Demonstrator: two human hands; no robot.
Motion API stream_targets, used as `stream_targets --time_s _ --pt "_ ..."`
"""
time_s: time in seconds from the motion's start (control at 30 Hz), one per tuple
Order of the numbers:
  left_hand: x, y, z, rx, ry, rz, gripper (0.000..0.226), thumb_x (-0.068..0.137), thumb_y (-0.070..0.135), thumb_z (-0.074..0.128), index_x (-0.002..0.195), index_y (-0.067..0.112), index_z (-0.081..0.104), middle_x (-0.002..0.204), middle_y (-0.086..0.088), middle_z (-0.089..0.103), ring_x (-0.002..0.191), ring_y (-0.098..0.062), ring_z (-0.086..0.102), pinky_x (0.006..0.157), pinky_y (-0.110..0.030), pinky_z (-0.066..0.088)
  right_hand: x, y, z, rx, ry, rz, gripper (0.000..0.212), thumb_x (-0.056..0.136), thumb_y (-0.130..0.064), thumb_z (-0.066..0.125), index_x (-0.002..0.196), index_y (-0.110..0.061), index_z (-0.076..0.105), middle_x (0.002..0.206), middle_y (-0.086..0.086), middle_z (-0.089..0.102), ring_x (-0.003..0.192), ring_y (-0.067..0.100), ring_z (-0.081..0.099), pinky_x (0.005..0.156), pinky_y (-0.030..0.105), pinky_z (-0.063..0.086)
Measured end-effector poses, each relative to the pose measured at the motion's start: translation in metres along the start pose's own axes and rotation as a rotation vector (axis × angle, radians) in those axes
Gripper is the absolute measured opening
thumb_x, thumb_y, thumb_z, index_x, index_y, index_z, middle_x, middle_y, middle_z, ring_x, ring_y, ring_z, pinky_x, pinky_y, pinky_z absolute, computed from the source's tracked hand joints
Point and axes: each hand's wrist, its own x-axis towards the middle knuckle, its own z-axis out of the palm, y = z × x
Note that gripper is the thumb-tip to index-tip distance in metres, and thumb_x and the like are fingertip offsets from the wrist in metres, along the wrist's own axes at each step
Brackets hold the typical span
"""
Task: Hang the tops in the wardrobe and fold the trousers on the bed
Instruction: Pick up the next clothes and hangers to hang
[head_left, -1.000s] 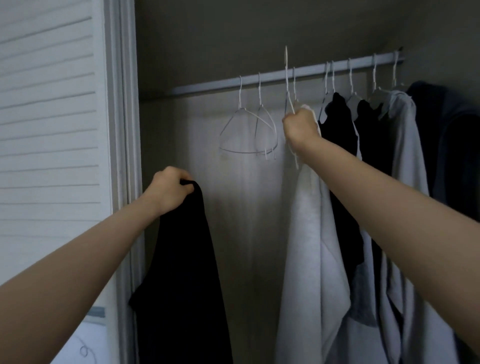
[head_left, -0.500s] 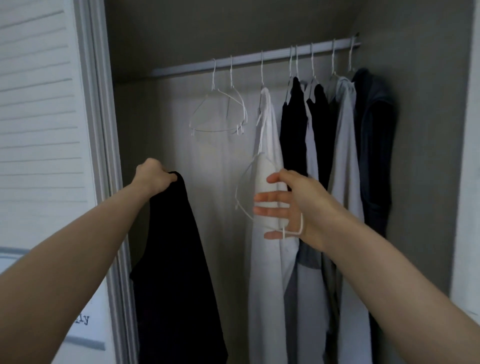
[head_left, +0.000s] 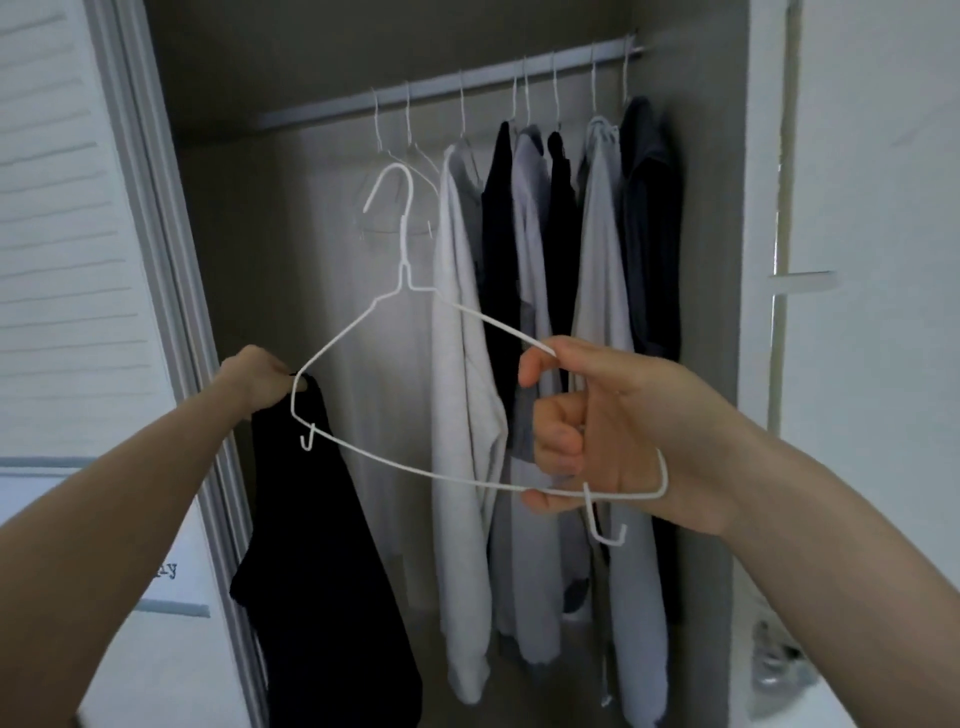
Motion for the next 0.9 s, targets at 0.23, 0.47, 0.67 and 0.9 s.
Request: stream_targets --time_s 0.23,0.47,0.67,0.9 --pt "-0.027 0.032 -0.003 -0.404 -0.161 0.045 0.012 0.084 0.019 0.073 0.075 0.011 0.073 0.058 -0.004 0.059 0.041 -0.009 0.055 0.042 -0.017 0.043 0.008 0.032 0.000 0.030 0.009 0.019 0.022 0.100 -0.033 0.040 0.093 -0.018 0.055 0.053 0.004 0.045 0.048 0.016 0.043 0.082 0.055 0.051" --pt "-0.071 0.098 -0.024 -0.814 -0.409 0.267 0.016 0.092 0.016 0.062 0.093 0.006 0.075 0.086 -0.006 0.074 0.073 -0.012 0.070 0.061 -0.022 0.056 0.030 0.067 0.007 0.132 0.000 -0.063 0.026 0.103 -0.029 0.034 0.090 -0.013 0.049 0.053 0.007 0.045 0.050 0.017 0.044 0.089 0.062 0.046" --pt "-0.076 0.106 -0.036 -0.028 0.054 0.766 0.038 0.097 0.042 0.046 0.091 0.011 0.067 0.089 -0.008 0.054 0.092 -0.017 0.049 0.088 -0.034 0.039 0.031 0.067 -0.003 0.272 -0.189 -0.277 0.027 0.096 -0.036 0.045 0.093 -0.013 0.057 0.068 0.006 0.058 0.070 0.017 0.056 0.090 0.063 0.044" --pt "-0.089 0.128 -0.020 -0.570 -0.052 0.732 0.061 0.096 0.049 0.049 0.090 -0.012 0.049 0.080 -0.008 0.047 0.073 -0.021 0.041 0.068 -0.035 0.033 0.060 0.070 -0.029 0.384 -0.288 -0.096 0.062 0.091 -0.062 0.029 0.135 -0.026 0.054 0.143 -0.002 0.050 0.134 0.015 0.041 0.110 0.046 0.027"
